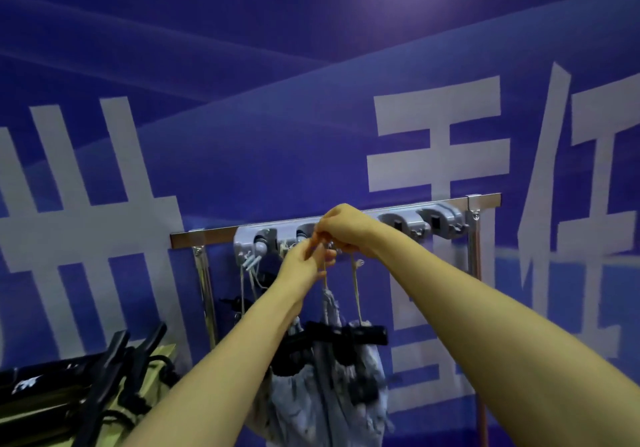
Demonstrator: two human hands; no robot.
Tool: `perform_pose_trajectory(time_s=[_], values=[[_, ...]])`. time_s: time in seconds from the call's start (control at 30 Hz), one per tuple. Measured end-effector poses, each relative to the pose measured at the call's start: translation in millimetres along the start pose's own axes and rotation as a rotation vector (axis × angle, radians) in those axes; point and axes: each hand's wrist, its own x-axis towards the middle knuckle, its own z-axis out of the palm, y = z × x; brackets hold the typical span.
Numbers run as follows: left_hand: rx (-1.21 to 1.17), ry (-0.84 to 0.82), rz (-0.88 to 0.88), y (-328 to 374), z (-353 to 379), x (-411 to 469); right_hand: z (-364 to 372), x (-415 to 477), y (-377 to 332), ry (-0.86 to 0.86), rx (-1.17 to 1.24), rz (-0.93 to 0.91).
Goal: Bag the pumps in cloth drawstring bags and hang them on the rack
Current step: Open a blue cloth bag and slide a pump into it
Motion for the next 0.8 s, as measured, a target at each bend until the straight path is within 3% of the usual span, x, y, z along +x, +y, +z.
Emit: perform_pose_trajectory(time_s=[0.3, 0.57, 0.67, 0.8], values=[[0.192, 0.159, 0.04, -3, 8, 28, 11, 17, 26, 0.228, -0.093, -0.045], [0.353, 0.119, -0.019, -29, 10, 38, 21, 23, 48, 0.252, -0.191, 0.033], [0.411, 0.078, -0.021, -27, 8, 33, 21, 17, 48, 0.283, -0.331, 0.039], [0.366, 0.04, -0.036, -16, -5, 17, 25, 0, 26, 0.528, -0.466, -0.099]])
